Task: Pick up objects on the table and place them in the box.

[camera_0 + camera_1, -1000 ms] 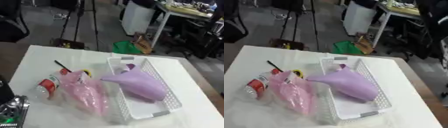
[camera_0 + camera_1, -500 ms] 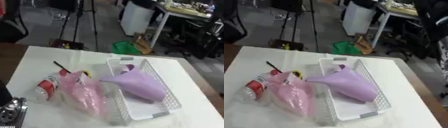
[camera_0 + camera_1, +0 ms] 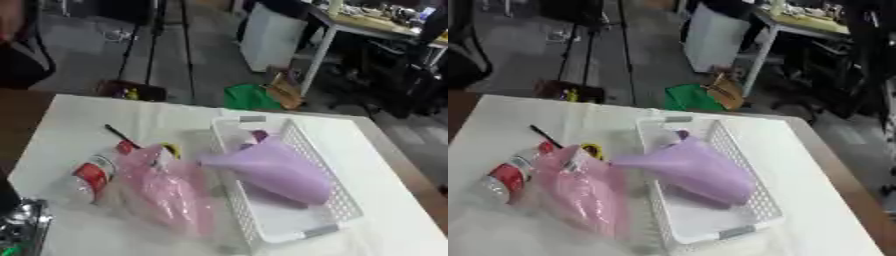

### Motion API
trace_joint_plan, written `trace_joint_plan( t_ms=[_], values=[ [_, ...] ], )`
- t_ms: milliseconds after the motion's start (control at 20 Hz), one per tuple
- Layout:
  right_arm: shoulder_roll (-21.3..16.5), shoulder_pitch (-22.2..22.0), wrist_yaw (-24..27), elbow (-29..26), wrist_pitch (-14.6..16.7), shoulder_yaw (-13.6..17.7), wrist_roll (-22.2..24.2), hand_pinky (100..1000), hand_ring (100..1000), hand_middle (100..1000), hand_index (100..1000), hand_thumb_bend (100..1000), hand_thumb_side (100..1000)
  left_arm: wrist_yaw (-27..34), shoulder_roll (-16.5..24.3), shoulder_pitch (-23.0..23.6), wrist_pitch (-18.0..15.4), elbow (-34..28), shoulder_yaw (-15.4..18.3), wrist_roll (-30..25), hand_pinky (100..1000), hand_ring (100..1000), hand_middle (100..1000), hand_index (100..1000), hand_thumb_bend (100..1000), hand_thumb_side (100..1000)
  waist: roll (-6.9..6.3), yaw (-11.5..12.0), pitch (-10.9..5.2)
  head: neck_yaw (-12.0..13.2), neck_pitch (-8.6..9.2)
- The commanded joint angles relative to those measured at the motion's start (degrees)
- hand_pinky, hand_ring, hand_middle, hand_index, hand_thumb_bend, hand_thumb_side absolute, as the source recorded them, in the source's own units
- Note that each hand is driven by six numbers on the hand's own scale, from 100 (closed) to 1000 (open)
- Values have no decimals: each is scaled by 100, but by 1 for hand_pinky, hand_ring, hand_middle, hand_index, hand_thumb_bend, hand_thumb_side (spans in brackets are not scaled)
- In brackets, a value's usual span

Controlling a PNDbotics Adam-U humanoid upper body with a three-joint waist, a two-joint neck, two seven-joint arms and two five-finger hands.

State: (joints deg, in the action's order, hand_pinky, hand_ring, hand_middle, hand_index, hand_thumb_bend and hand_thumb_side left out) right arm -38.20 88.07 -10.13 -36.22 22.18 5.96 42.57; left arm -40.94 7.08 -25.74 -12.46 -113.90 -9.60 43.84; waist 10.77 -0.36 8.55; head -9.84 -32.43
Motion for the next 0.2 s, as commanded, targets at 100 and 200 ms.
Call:
trace_joint_plan(
  t_ms=[100,200],
  values=[
    [-348,49,379,-348,754,110,939,387,100,139,658,100,1000,-33,33,-107,32,-69,38,34,697,689,773,770,100,1000,-70,-28,-70,-503,439],
    [-373,32,467,-415,678,98,939,387,100,139,658,100,1000,-36,37,-107,36,-69,38,46,697,689,773,770,100,1000,-71,-30,-68,-607,521]
  ],
)
